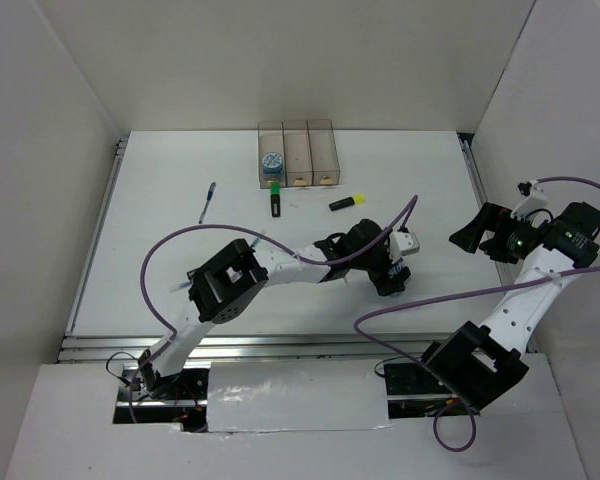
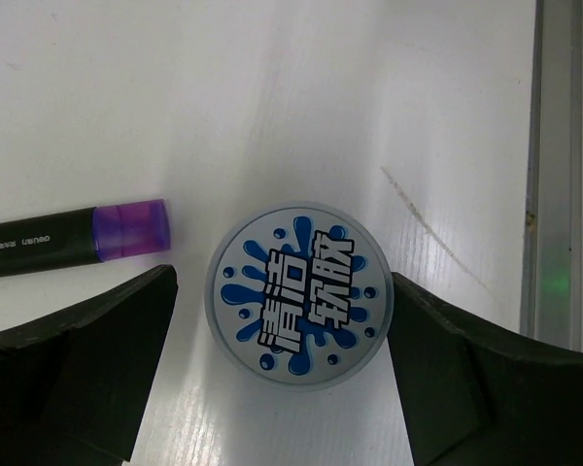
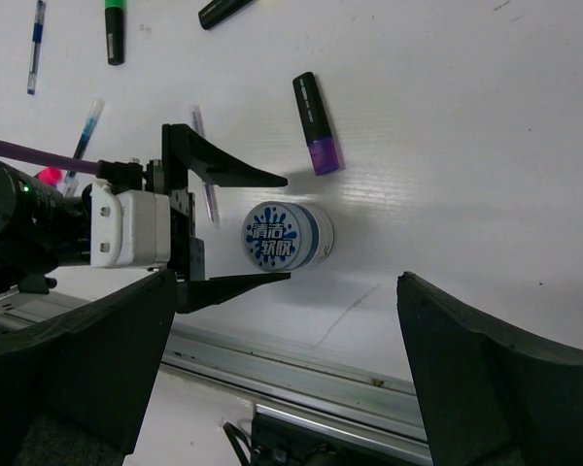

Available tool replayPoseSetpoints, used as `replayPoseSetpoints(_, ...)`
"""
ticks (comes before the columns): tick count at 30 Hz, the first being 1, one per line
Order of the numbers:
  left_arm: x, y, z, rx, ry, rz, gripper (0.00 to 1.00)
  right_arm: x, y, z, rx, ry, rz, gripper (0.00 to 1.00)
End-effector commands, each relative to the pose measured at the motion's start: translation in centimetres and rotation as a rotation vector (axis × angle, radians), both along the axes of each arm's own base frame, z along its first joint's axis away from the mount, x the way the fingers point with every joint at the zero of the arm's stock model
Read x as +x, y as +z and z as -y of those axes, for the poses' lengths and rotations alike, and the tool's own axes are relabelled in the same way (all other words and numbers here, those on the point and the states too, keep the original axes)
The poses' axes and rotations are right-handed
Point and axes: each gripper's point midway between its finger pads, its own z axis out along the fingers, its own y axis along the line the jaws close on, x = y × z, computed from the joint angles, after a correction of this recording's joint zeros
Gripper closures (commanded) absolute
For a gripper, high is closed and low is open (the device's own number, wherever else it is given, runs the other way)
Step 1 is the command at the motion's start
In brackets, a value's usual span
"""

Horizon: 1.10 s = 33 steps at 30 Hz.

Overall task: Sort the stationery into containers
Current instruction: Grab a piece of stationery with the left arm, then place the stationery into the container

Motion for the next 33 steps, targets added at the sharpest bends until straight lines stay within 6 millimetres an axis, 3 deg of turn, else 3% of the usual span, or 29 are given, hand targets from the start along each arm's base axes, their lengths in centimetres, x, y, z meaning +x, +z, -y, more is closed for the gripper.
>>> replayPoseSetpoints(1, 0.8, -0.2, 0.5, -0.002, 0.003, 0.051, 0.03, -0.1, 0.3, 0.0, -0.008, -0.001, 0.009, 0.0)
replayPoseSetpoints(11, 2.0, 2.2, 0.8, -0.087, 0.069, -0.039, 0.24, -0.1, 0.0, 0.0, -0.001, -0.003, 0.005, 0.0)
replayPoseSetpoints(15, 2.6, 3.8, 0.4, -0.123, 0.085, -0.064, 0.44, 0.0, 0.1, 0.1, 0.003, -0.003, 0.009, 0.0)
replayPoseSetpoints(18, 3.7, 5.3, -1.0, -0.14, 0.12, -0.083, 0.57, 0.1, 0.3, 0.0, -0.002, -0.003, 0.02, 0.0)
replayPoseSetpoints(20, 5.2, 7.2, -3.0, -0.143, 0.163, -0.085, 0.63, 0.1, 0.3, -0.1, 0.008, 0.0, 0.027, 0.0)
replayPoseSetpoints(21, 5.8, 7.2, -3.4, -0.142, 0.177, -0.081, 0.65, 0.1, 0.4, -0.1, 0.007, -0.002, 0.029, 0.0)
replayPoseSetpoints(24, 8.4, 10.1, -6.9, -0.123, 0.255, -0.054, 0.78, 0.3, 0.1, -0.2, 0.026, 0.003, 0.027, 0.0)
replayPoseSetpoints(26, 10.5, 10.6, -10.0, -0.083, 0.337, -0.063, 0.86, 0.4, -0.1, -0.2, 0.034, 0.007, 0.026, 0.0)
replayPoseSetpoints(27, 11.1, 12.4, -11.3, -0.102, 0.366, -0.056, 0.91, 0.4, -0.4, -0.2, 0.033, 0.008, 0.024, 0.0)
replayPoseSetpoints(31, 16.0, 16.3, -17.7, -0.137, 0.517, -0.051, 0.94, 0.4, -2.0, -0.7, -0.006, 0.025, -0.008, 0.0)
replayPoseSetpoints(33, 18.5, 18.4, -19.7, -0.157, 0.57, -0.013, 0.95, 0.7, -2.7, -1.3, -0.036, 0.04, -0.021, 0.0)
